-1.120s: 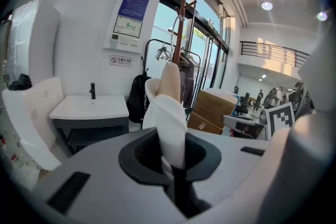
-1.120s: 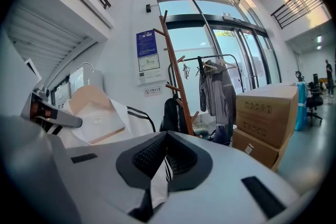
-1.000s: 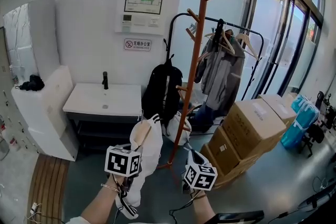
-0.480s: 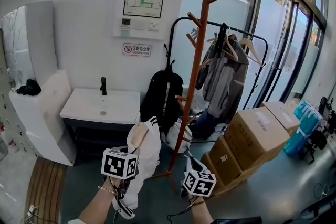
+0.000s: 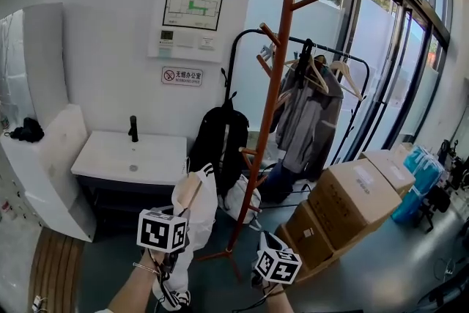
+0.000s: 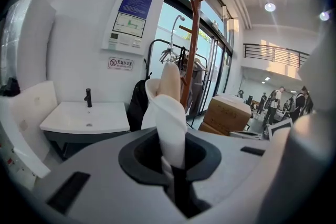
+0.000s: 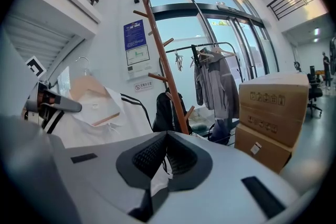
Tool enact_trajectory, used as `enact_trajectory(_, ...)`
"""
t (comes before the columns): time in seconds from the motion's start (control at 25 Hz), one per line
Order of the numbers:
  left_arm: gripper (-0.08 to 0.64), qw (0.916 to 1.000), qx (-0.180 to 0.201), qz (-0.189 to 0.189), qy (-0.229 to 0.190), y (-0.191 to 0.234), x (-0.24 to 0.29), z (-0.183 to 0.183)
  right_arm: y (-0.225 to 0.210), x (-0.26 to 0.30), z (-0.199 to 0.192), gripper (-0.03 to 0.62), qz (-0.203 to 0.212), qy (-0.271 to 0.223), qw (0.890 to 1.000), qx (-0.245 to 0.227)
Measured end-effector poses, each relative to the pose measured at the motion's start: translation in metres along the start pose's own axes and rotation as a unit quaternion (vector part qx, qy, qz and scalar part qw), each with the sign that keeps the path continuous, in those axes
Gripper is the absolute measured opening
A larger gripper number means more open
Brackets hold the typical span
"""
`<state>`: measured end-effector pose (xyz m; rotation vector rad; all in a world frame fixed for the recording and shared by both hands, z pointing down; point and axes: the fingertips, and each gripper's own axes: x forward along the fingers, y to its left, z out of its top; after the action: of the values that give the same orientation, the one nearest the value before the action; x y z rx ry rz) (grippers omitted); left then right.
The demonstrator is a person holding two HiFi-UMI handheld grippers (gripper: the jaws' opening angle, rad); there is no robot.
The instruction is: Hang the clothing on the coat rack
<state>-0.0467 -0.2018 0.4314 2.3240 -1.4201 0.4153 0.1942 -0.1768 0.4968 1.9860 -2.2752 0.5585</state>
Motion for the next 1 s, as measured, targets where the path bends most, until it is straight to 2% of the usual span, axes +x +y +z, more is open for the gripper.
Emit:
enact_trajectory(0.44,0.046,0.9990,0.023,-0.039,0.004,0.032,0.074,0.055,0.005,0.084,0.038,0.023,-0.022,-0.013,1.000,0.002)
enact_trajectory(0.8,0.046,0.9951,0.054,-0.083,0.008,0.040,0.130,0.092,-0.011,0.130,0.078,0.023,-0.055,-0.050,0.997,0.024)
enact_trajectory(1.0,0.046,0.9919,0.061,-0.110,0.020,0.046,0.157,0.102,-0.021,0.144,0.090,0.023,-0.090,-0.054,0.994,0.028)
